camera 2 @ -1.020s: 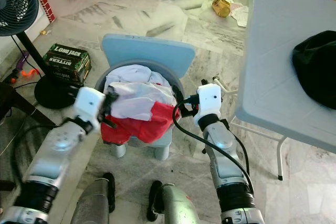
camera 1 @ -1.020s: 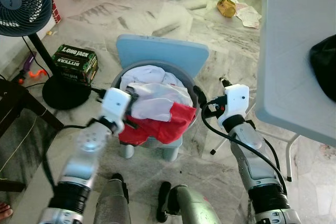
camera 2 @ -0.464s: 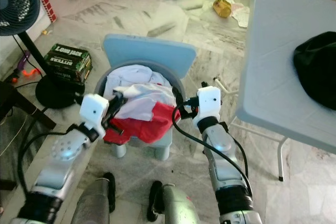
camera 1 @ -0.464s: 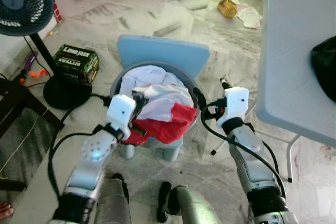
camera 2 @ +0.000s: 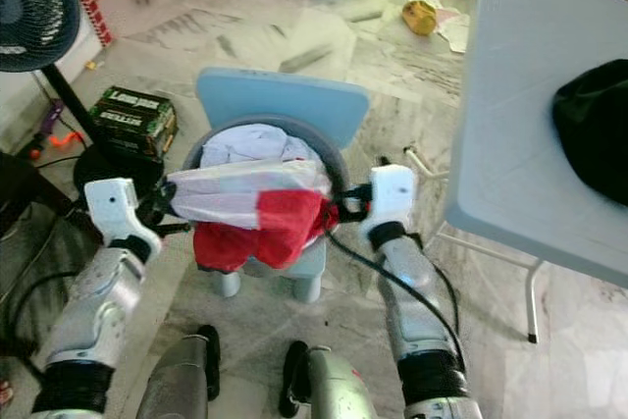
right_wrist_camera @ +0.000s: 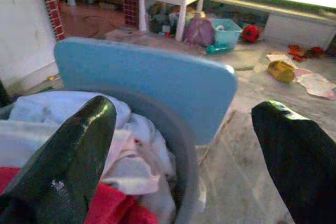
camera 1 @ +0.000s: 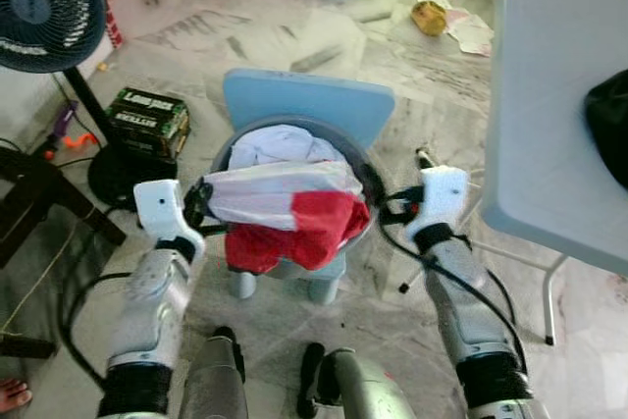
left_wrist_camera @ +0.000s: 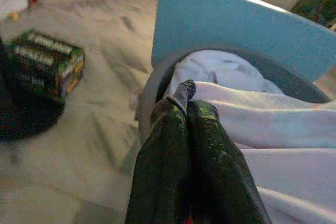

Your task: Hang hanger

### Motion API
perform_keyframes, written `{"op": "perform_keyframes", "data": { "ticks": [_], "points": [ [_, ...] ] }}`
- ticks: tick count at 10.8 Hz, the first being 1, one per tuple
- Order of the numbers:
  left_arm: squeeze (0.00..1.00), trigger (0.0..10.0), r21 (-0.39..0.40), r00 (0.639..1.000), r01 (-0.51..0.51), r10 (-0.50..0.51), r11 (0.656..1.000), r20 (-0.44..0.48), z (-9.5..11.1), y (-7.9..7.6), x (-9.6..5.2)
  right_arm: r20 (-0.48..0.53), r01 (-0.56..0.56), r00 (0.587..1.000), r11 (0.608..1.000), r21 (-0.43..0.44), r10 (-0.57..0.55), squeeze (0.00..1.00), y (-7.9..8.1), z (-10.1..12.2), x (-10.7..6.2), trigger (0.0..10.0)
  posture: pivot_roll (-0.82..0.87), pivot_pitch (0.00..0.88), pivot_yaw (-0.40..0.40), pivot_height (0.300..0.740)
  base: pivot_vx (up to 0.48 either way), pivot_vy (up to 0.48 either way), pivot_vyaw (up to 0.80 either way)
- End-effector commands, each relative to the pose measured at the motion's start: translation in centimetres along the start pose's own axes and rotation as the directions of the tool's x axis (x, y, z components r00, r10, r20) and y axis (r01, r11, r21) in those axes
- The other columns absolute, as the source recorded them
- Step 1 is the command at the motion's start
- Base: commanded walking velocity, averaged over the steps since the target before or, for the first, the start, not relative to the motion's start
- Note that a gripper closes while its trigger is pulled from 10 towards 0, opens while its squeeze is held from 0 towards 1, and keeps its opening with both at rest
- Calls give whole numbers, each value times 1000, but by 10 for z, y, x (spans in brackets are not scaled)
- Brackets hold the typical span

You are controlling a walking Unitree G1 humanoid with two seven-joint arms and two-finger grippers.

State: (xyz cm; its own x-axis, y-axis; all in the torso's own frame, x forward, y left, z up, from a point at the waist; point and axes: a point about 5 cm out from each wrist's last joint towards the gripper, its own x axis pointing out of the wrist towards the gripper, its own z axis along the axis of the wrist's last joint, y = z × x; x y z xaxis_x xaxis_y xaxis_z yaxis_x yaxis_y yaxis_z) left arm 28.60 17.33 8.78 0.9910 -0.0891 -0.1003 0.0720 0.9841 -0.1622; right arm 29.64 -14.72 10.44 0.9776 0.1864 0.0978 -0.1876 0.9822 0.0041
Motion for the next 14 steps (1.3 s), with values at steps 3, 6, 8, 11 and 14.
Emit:
{"op": "perform_keyframes", "data": {
  "ticks": [3,6,8,11,14],
  "points": [
    [0,10000,98,992,-26,13,995,127,28,-14,0,46,88,995,996,-20,-87,0,-20,10,0,10000,52,136,-76,740,0,0,0],
    [0,10000,155,968,3,-41,988,246,56,-30,-3,87,164,983,986,-25,-161,0,-28,19,5,10000,61,128,-73,740,0,0,0],
    [0,10000,144,967,2,-38,990,252,59,-31,-1,82,180,981,983,-24,-178,0,-29,17,6,10000,58,131,-73,740,0,0,0],
    [0,10000,140,968,13,-47,990,248,59,-34,1,81,193,979,981,-35,-189,0,-31,17,5,10000,53,130,-72,740,0,-259,-477],
    [0,10000,138,966,28,-62,990,250,59,-37,2,81,193,979,980,-46,-189,0,-32,17,6,10000,49,129,-75,740,0,-280,0]
  ]
}}
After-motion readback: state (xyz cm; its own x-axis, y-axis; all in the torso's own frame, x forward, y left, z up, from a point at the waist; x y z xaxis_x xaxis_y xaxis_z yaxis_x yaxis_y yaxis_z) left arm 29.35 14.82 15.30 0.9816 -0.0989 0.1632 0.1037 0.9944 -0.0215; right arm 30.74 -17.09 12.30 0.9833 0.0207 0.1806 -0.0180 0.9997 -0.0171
